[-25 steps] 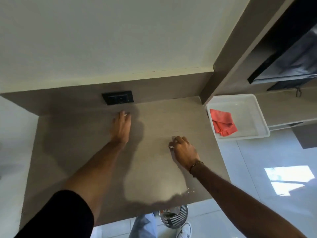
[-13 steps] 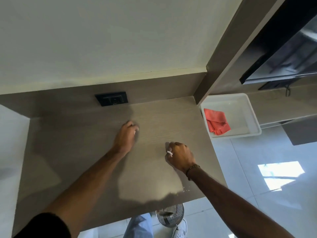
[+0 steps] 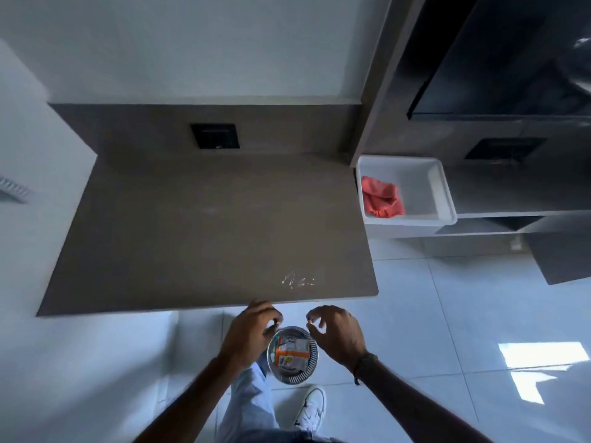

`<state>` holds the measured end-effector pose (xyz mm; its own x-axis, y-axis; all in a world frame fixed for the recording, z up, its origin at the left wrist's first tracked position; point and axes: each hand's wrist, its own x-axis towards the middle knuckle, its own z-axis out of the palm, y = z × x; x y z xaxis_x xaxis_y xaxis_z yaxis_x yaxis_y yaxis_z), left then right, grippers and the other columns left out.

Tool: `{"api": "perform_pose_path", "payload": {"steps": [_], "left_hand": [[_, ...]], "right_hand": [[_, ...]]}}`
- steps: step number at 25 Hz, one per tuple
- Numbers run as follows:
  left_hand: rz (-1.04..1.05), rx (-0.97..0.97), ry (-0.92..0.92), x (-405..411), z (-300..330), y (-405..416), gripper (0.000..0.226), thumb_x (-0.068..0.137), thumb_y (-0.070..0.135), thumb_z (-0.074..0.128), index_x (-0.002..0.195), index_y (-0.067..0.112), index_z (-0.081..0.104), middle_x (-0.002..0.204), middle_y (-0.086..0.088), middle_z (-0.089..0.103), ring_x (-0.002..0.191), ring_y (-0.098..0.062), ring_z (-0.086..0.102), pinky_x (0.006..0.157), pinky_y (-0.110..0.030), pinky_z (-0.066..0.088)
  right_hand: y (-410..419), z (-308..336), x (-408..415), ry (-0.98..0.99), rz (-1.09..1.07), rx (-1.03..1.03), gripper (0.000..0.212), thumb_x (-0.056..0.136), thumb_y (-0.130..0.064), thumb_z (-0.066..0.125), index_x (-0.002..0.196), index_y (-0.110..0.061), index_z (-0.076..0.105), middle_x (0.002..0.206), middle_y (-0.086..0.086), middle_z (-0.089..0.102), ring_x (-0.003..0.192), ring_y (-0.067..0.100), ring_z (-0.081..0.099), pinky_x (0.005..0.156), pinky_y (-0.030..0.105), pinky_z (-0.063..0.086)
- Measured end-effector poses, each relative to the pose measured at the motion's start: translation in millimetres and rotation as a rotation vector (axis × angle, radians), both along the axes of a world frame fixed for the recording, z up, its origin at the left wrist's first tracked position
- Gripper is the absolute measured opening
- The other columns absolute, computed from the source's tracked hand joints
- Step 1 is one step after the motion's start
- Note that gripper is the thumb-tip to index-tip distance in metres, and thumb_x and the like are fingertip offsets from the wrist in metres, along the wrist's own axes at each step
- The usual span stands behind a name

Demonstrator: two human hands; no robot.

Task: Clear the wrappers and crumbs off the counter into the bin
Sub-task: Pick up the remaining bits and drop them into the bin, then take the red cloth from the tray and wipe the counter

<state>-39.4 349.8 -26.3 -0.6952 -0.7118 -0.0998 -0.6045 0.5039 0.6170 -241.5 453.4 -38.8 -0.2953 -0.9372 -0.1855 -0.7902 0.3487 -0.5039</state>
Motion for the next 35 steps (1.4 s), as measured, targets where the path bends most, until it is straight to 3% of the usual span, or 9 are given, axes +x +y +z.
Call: {"api": "perform_pose_path", "payload": {"steps": [6,12,17,19,20,22,25,31,35], "left_hand": [[0.038,0.01,-0.127,1.9,-10.3,31.5,0.026,0.089,0.018,0.071,0.115,0.018,0.073,0.114,0.005,0.075,0.111,-0.014,0.064,0.092,-0.026,0.052],[0.052,-0.066,0.003,-2.5,7.5,-2.0,0.006,0.09,0.018,0.067,0.09,0.019,0.073,0.093,0.006,0.075,0.094,-0.014,0.065,0.077,-0.031,0.059],[-0.085,-0.122,0.07,-50.9,21.6,-56.1,0.008,0.09,0.016,0.066,0.085,0.017,0.073,0.089,0.002,0.075,0.091,-0.019,0.063,0.079,-0.032,0.055],[-0.118,-0.19,0.048,-81.7,26.1,-77.4,0.011,0.088,0.019,0.067,0.096,0.018,0.074,0.104,0.0,0.075,0.102,-0.021,0.063,0.087,-0.04,0.057],[-0.131,-0.22,-0.023,-99.7,27.0,-86.9,0.026,0.09,0.025,0.066,0.114,0.02,0.072,0.124,-0.002,0.07,0.116,-0.023,0.06,0.096,-0.044,0.055],[-0.18,-0.229,-0.213,-143.4,27.0,-107.4,0.063,0.094,0.041,0.059,0.152,0.021,0.042,0.164,-0.006,0.035,0.147,-0.032,0.036,0.116,-0.049,0.041],[-0.255,-0.214,-0.258,-215.2,21.0,-136.1,0.077,0.099,0.046,0.05,0.162,0.019,0.016,0.173,-0.004,0.007,0.158,-0.033,0.015,0.125,-0.05,0.027],[-0.322,-0.259,-0.178,-377.2,1.7,-192.3,0.058,0.098,0.027,0.053,0.151,0.007,0.041,0.158,-0.011,0.045,0.148,-0.027,0.039,0.124,-0.038,0.032],[-0.372,-0.201,-0.232,-449.2,-13.2,-203.0,0.067,0.086,0.042,0.066,0.143,0.012,0.049,0.144,-0.008,0.057,0.135,-0.026,0.052,0.118,-0.04,0.04]], "right_hand": [[25.8,-14.4,10.4,0.056,-0.014,0.099,0.033,0.083,-0.041,0.064,0.114,-0.032,0.069,0.105,-0.016,0.076,0.092,0.007,0.069,0.075,0.025,0.054],[13.3,1.7,-3.4,0.113,-0.194,0.021,0.018,0.079,-0.033,0.063,0.095,-0.034,0.071,0.088,-0.018,0.075,0.074,0.007,0.069,0.059,0.02,0.045],[-17.0,32.0,-44.7,0.123,-0.377,-0.075,0.023,0.077,-0.033,0.06,0.097,-0.035,0.069,0.084,-0.016,0.074,0.071,0.009,0.069,0.055,0.021,0.046],[-33.8,40.9,-72.6,0.123,-0.442,-0.094,0.03,0.076,-0.038,0.056,0.103,-0.037,0.066,0.088,-0.015,0.075,0.078,0.013,0.07,0.058,0.023,0.046],[-42.5,43.4,-88.6,0.123,-0.466,-0.097,0.034,0.075,-0.041,0.055,0.108,-0.037,0.064,0.091,-0.015,0.075,0.083,0.014,0.071,0.06,0.024,0.046],[-61.9,46.4,-127.3,0.132,-0.5,-0.096,0.044,0.077,-0.044,0.057,0.12,-0.035,0.059,0.105,-0.012,0.074,0.098,0.018,0.069,0.068,0.028,0.05],[-92.9,45.3,-189.4,0.136,-0.534,-0.034,0.066,0.079,-0.048,0.062,0.138,-0.023,0.046,0.125,0.0,0.068,0.117,0.028,0.061,0.087,0.039,0.051],[-161.5,11.8,-317.5,-0.125,-0.646,0.116,0.067,0.08,-0.039,0.063,0.139,-0.013,0.042,0.128,0.016,0.063,0.115,0.037,0.061,0.085,0.041,0.051],[-188.4,-18.6,-365.7,-0.296,-0.646,0.213,0.058,0.085,-0.018,0.056,0.14,-0.009,0.041,0.13,0.021,0.06,0.118,0.04,0.058,0.093,0.046,0.052]]}}
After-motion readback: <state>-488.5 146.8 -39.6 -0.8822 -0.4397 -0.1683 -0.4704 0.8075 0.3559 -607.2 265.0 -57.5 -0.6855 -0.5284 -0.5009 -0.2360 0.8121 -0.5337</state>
